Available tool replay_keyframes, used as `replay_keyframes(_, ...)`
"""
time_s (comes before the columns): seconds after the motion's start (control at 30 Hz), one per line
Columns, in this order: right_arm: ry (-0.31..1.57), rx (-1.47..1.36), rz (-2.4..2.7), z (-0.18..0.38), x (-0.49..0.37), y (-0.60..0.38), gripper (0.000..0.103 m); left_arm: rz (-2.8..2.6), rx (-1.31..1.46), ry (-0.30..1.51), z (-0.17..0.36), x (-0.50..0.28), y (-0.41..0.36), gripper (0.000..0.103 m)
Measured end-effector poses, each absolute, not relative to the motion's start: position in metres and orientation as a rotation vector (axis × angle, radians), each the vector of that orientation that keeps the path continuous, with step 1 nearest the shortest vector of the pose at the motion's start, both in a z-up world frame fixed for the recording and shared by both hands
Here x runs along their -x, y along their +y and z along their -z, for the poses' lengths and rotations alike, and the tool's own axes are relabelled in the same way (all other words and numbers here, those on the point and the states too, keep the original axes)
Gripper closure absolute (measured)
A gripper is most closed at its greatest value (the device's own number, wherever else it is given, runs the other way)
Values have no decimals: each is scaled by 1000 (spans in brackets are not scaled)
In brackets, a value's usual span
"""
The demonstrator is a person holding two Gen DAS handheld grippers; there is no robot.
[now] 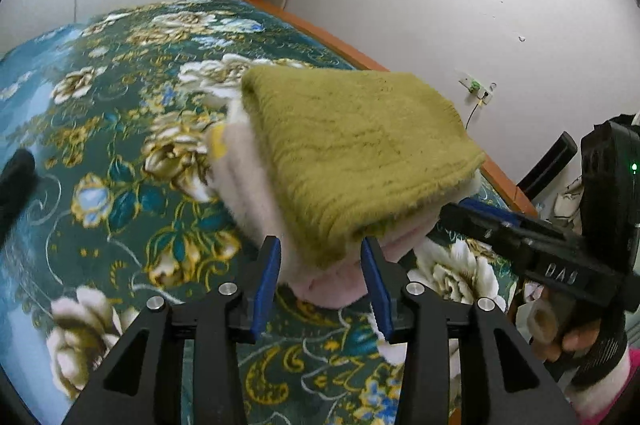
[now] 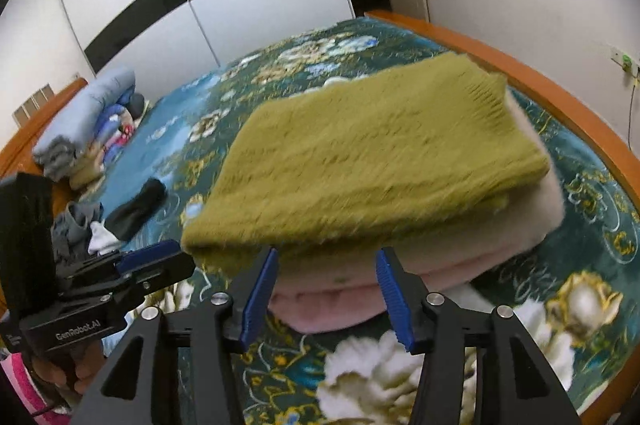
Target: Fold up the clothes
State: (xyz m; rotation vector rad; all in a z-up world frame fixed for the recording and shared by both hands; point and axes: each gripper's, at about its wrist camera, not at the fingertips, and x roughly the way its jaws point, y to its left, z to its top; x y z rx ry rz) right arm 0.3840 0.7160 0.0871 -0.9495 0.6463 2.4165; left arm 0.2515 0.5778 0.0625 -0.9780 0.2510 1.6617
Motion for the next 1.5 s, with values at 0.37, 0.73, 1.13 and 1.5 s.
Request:
replay_keyframes(0.37,594,1027,-2386,-66,-361,697,39,-1732,1015,257,-37,-246,567,30)
replay_keyframes(0.73,591,1062,-2343,-51,-354,702,26,-1756,1009,242,-21,-244,571,16)
replay_keyframes(1.13,612,1060,-2306,-39,-356,714,4,-1735,1047,193,-5,-238,572,9)
replay_keyframes(1.5,620,1026,-2299,-35,-362,719,0,-1827,1002,289,-1,-241,576,9)
